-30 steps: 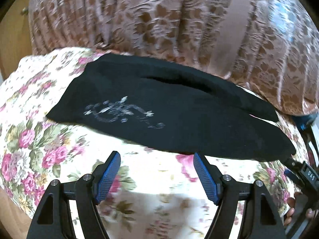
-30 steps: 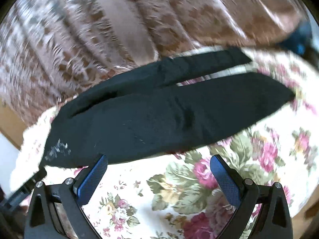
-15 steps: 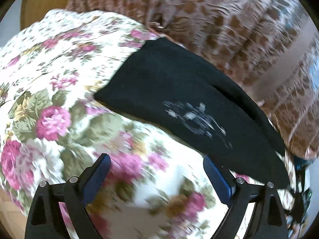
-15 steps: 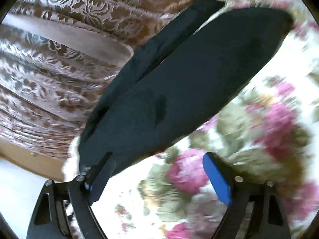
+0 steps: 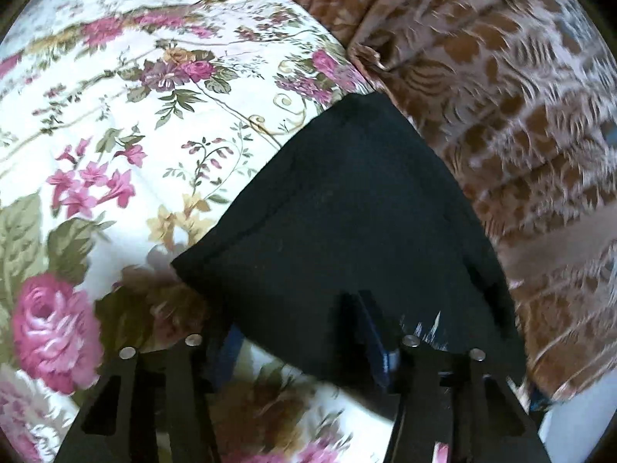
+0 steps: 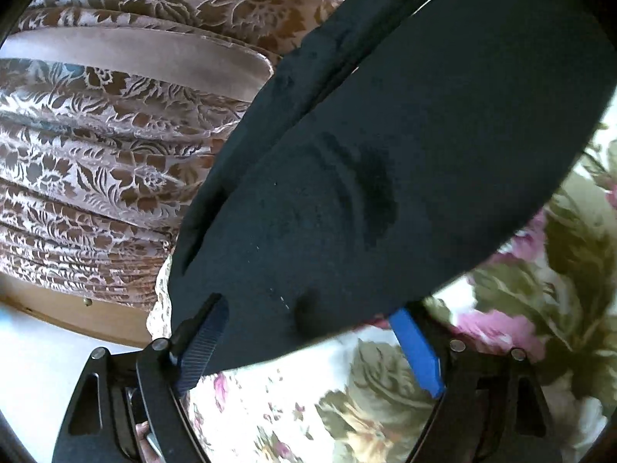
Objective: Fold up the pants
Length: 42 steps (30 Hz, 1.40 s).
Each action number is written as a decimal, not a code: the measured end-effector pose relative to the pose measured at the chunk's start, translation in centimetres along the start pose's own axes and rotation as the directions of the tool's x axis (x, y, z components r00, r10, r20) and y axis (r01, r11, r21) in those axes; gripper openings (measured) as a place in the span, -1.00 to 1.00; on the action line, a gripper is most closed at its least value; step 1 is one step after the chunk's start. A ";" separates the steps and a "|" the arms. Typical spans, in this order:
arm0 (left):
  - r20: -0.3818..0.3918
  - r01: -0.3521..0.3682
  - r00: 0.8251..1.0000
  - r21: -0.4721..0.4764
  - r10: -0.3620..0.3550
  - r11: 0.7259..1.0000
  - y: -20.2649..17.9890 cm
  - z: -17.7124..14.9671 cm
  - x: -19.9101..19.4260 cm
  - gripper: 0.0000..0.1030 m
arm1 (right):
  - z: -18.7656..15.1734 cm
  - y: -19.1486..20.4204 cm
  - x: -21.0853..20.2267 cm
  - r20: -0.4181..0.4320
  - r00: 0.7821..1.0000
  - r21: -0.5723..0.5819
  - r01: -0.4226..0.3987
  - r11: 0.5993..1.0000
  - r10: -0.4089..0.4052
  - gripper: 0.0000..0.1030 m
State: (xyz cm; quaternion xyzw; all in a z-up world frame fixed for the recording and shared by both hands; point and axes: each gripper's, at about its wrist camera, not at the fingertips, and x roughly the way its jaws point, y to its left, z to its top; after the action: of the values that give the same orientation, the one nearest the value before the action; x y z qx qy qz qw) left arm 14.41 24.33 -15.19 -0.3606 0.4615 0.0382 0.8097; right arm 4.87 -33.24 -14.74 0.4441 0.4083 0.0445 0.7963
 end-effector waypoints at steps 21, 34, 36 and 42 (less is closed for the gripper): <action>0.112 0.083 0.990 -0.007 -0.082 0.997 1.4 -2.1 -7.4 -0.89 | -0.3 2.1 0.5 -0.036 0.998 -0.160 0.049 0.986 -0.056 -0.88; 0.076 -0.147 0.987 0.020 0.145 0.989 6.9 -7.9 -8.8 -0.62 | -8.4 0.5 -4.4 -0.130 0.988 -0.260 0.053 0.964 -0.089 -0.71; 0.091 -0.175 0.981 0.002 0.174 0.985 7.2 -7.9 -9.4 -0.47 | -8.4 -0.1 -4.7 -0.138 0.988 -0.237 0.041 0.971 -0.076 -0.44; 0.190 -0.279 0.941 -0.030 0.279 0.960 7.7 -7.8 -12.6 -0.41 | -6.6 -0.8 -9.7 -0.031 0.992 -0.269 0.112 0.957 -0.125 0.14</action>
State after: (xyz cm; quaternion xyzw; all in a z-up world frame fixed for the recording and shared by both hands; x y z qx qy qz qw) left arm -1.45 28.63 -12.13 -0.2872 0.4275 0.1875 0.8364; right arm -6.36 -33.47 -11.23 0.3063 0.4432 0.0618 0.8402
